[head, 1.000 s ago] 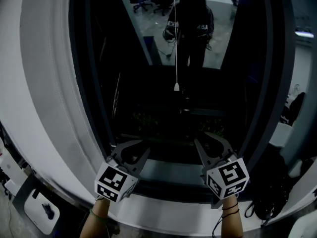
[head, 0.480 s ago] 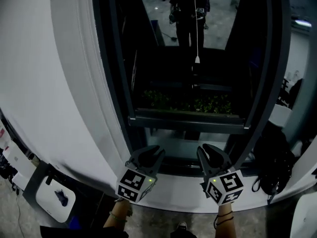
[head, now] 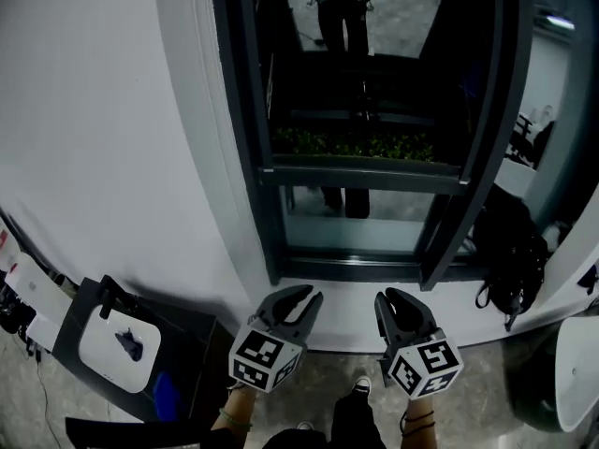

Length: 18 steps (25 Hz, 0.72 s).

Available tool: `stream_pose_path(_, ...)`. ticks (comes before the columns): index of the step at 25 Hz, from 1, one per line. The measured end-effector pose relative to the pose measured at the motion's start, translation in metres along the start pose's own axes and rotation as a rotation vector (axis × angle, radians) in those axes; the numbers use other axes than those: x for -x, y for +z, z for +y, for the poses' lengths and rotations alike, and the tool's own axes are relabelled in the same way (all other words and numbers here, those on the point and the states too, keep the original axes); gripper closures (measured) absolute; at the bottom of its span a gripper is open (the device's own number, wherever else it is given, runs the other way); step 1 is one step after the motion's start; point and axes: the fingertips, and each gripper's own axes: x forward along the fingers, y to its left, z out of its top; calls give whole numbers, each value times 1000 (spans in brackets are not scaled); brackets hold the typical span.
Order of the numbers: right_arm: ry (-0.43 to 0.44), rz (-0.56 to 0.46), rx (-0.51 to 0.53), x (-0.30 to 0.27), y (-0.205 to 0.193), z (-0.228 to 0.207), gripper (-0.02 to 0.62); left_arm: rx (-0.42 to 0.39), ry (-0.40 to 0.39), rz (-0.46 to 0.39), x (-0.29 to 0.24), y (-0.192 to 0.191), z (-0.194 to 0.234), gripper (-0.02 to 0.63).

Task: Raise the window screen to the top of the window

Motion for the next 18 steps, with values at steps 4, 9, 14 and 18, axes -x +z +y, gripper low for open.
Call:
stream_pose_path(4,-5,28,-26,35,-15,22,528,30,-20,-2,23,-11,-30,540)
stream_pose_path(9,-2,42,-17,65,-24,32,528,51,-40,-10,36,-11,-71,540)
stream_pose_path(14,20,59,-2,99,-30,35,528,92,-30,-14,44,-13,-118,540)
stream_pose_path(18,28,69,9,142,-34,30,528,89,-39,13,45,-20,-167,540)
